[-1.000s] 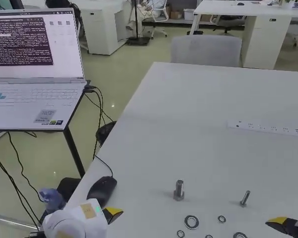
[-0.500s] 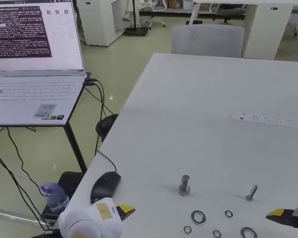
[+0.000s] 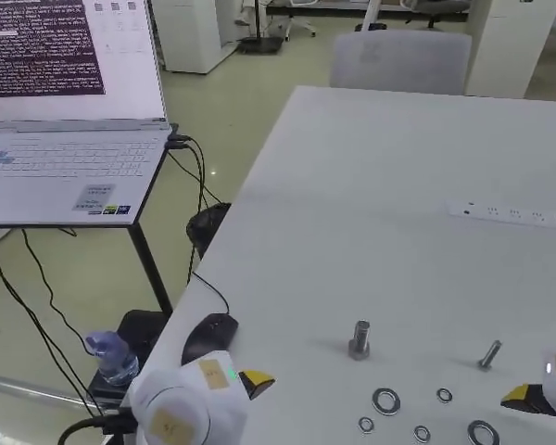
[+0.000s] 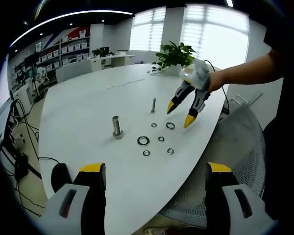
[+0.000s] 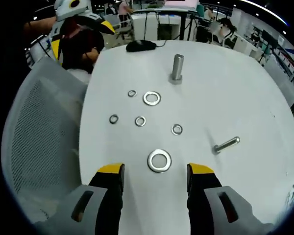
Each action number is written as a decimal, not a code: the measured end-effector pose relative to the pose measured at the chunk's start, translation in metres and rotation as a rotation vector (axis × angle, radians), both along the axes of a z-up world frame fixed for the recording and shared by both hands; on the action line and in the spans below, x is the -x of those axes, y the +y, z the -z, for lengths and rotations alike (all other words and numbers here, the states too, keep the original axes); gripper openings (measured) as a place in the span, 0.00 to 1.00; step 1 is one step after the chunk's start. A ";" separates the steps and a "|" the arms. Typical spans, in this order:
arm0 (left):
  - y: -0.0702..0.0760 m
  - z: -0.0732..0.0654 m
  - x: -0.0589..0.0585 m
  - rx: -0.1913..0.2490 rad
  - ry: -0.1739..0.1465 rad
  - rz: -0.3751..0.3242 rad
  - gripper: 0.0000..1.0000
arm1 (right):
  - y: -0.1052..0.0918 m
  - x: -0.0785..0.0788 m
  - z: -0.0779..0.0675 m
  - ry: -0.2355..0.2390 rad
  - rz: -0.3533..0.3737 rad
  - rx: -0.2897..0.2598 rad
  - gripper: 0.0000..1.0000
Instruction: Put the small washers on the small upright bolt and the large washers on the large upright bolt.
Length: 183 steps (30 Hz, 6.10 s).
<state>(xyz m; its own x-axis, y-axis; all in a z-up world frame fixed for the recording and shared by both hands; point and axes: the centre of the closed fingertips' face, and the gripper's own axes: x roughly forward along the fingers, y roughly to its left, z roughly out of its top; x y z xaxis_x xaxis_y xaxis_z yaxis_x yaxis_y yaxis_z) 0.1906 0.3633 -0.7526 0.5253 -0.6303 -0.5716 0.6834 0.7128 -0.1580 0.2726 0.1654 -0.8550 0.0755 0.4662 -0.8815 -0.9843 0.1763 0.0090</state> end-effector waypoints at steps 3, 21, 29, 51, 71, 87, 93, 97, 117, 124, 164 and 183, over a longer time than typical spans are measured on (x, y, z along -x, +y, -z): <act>0.003 0.000 -0.002 -0.035 -0.010 0.013 0.83 | 0.002 -0.002 0.004 0.006 -0.018 0.024 0.50; 0.006 0.022 -0.006 -0.142 -0.018 0.101 0.81 | 0.003 -0.004 0.019 0.024 -0.082 0.107 0.38; 0.006 0.027 -0.005 -0.161 -0.012 0.121 0.79 | 0.003 -0.007 0.022 0.010 -0.088 0.132 0.33; 0.004 0.028 0.004 -0.144 -0.011 0.131 0.75 | 0.004 -0.002 0.024 0.003 -0.184 0.269 0.25; -0.005 0.024 0.002 -0.140 -0.018 0.130 0.73 | 0.004 -0.006 0.017 0.024 -0.146 0.246 0.22; 0.001 0.024 -0.010 -0.129 -0.022 0.112 0.73 | 0.030 -0.026 -0.049 0.023 -0.133 0.209 0.22; 0.001 0.022 -0.014 -0.103 -0.026 0.104 0.73 | 0.047 -0.033 -0.070 0.016 -0.133 0.185 0.22; 0.002 0.022 -0.015 -0.100 -0.027 0.103 0.73 | 0.056 -0.040 -0.079 0.007 -0.137 0.181 0.22; -0.002 0.028 -0.011 -0.093 -0.022 0.121 0.74 | 0.103 -0.062 -0.089 -0.007 -0.160 0.173 0.22; 0.001 0.031 -0.010 -0.102 -0.016 0.117 0.74 | 0.122 -0.065 -0.087 0.008 -0.176 0.178 0.22; 0.007 0.037 -0.014 -0.113 -0.011 0.115 0.77 | 0.165 -0.080 -0.043 0.015 -0.238 0.250 0.22; 0.008 0.038 -0.010 -0.120 -0.002 0.122 0.75 | 0.164 -0.077 -0.022 0.022 -0.245 0.281 0.22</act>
<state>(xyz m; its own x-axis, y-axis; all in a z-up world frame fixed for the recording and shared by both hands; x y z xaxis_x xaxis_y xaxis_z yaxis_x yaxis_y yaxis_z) 0.2006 0.3714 -0.7907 0.4507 -0.6165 -0.6455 0.7660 0.6385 -0.0750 0.3492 0.3295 -0.8332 -0.0290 0.2073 -0.9778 -0.9977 -0.0655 0.0157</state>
